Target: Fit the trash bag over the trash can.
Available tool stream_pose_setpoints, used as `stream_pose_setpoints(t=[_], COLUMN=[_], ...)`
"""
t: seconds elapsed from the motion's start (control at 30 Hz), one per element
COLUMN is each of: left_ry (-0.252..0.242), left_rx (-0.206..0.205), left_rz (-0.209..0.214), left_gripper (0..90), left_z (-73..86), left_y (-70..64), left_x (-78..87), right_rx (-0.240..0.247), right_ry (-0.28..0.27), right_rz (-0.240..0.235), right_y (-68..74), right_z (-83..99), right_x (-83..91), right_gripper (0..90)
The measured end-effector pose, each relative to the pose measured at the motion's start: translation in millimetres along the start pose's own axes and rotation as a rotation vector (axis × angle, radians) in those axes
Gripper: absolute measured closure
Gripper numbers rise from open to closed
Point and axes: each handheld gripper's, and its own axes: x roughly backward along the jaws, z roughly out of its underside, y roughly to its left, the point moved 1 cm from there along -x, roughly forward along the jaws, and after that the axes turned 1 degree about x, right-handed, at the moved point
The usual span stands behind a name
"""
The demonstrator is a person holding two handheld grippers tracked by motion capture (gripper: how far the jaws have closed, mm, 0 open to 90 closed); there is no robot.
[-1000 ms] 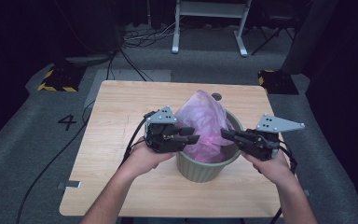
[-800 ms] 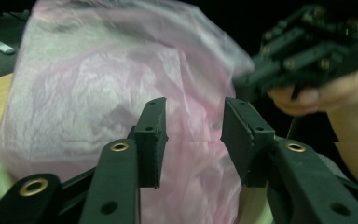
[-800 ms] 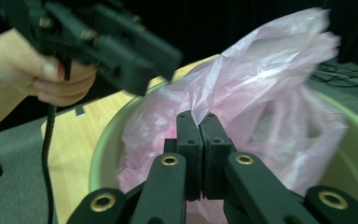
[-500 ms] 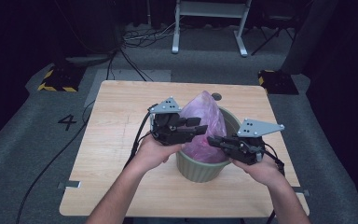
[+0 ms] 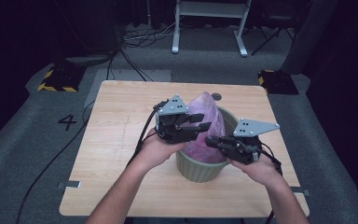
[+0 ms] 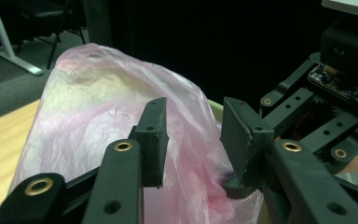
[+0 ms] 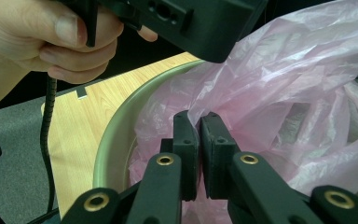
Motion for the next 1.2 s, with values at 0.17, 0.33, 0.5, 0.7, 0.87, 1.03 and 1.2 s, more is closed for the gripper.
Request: stream_pose_setpoints(t=[0.17, 0.33, 0.5, 0.7, 0.87, 1.03, 1.2], left_ry=[0.012, 0.042, 0.058, 0.056, 0.054, 0.043, 0.042], left_rx=[-0.047, -0.06, -0.091, -0.133, -0.142, -0.141, -0.146], left_rz=[0.005, -0.025, -0.061, -0.105, -0.112, -0.092, -0.077], left_gripper=[60.9, 67.9, 89.8, 90.0, 90.0, 89.9, 89.9], left_z=[-5.1, -6.2, -3.4, 4.1, 11.4, 12.1, 11.5], left_y=[-7.3, -9.3, -11.9, -12.2, -12.2, -14.2, -18.3], left_x=[-3.5, -11.4, -13.1, -4.6, 4.7, 8.0, 6.0], right_rx=[-0.002, 0.001, 0.005, -0.032, -0.075, -0.133, -0.143], right_ry=[0.006, -0.001, -0.005, -0.042, -0.096, -0.121, -0.136], right_rz=[0.001, -0.014, -0.021, -0.035, -0.01, 0.093, 0.08], right_y=[-1.0, 1.5, 3.0, -1.8, -11.3, -22.0, -18.9], right_z=[0.4, -0.6, -1.1, 1.2, 1.5, -2.1, -6.8], right_x=[-0.6, -0.9, 0.3, 15.0, 40.5, 50.0, 41.4], right_gripper=[85.8, 85.7, 82.6, 65.8, 52.5, 45.0, 45.6])
